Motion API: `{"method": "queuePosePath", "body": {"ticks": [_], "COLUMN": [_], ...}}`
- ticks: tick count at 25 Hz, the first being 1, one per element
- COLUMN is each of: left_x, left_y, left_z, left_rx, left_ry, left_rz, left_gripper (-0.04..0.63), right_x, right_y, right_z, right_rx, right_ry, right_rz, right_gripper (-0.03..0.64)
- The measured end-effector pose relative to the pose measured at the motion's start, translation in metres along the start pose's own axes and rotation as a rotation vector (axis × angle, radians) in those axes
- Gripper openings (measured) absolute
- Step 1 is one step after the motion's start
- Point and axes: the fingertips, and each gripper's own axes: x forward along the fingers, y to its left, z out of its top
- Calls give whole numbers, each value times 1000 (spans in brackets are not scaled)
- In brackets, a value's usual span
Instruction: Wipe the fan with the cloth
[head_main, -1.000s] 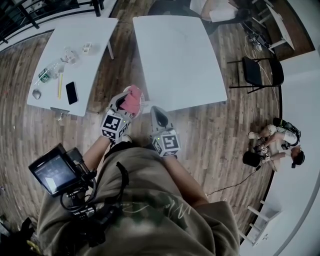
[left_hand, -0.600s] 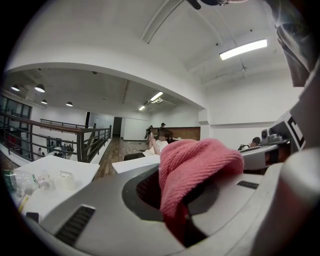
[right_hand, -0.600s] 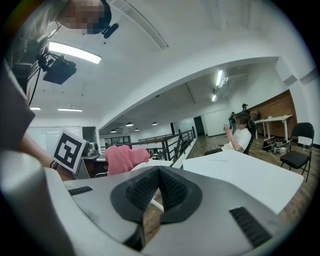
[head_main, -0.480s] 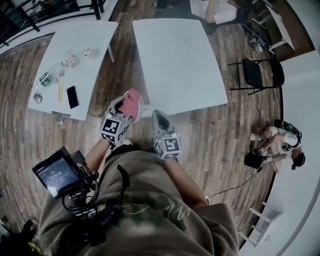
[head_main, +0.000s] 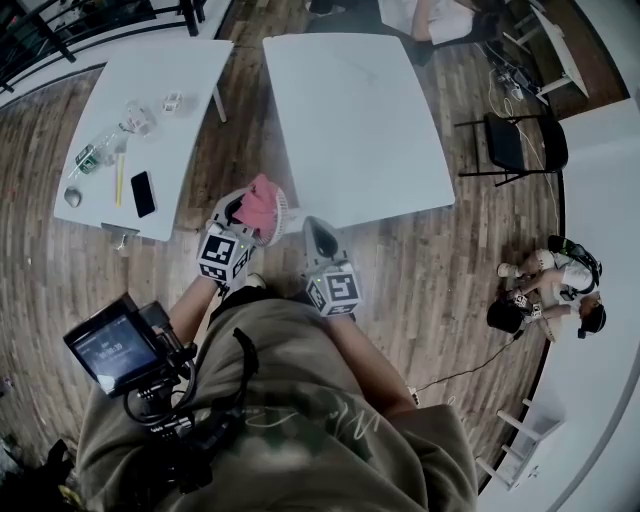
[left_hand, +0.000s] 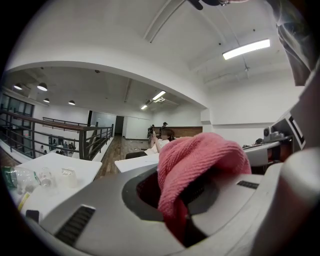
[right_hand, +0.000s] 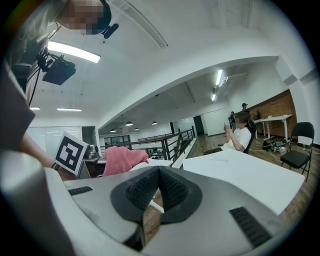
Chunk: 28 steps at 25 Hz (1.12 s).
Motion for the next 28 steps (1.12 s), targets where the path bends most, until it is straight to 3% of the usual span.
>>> {"method": "queuePosePath", "body": {"ticks": [28], "left_x": [-4], "left_y": [32], "left_z": [-36], "left_rx": [-35], "left_ry": [37], "left_rz": [42], "left_gripper": [67], "right_x": [3], "right_y": [-1], "right_z": [-2], "right_rx": [-3], "right_ry": [20], "right_rz": [-21], "right_gripper": [12]}}
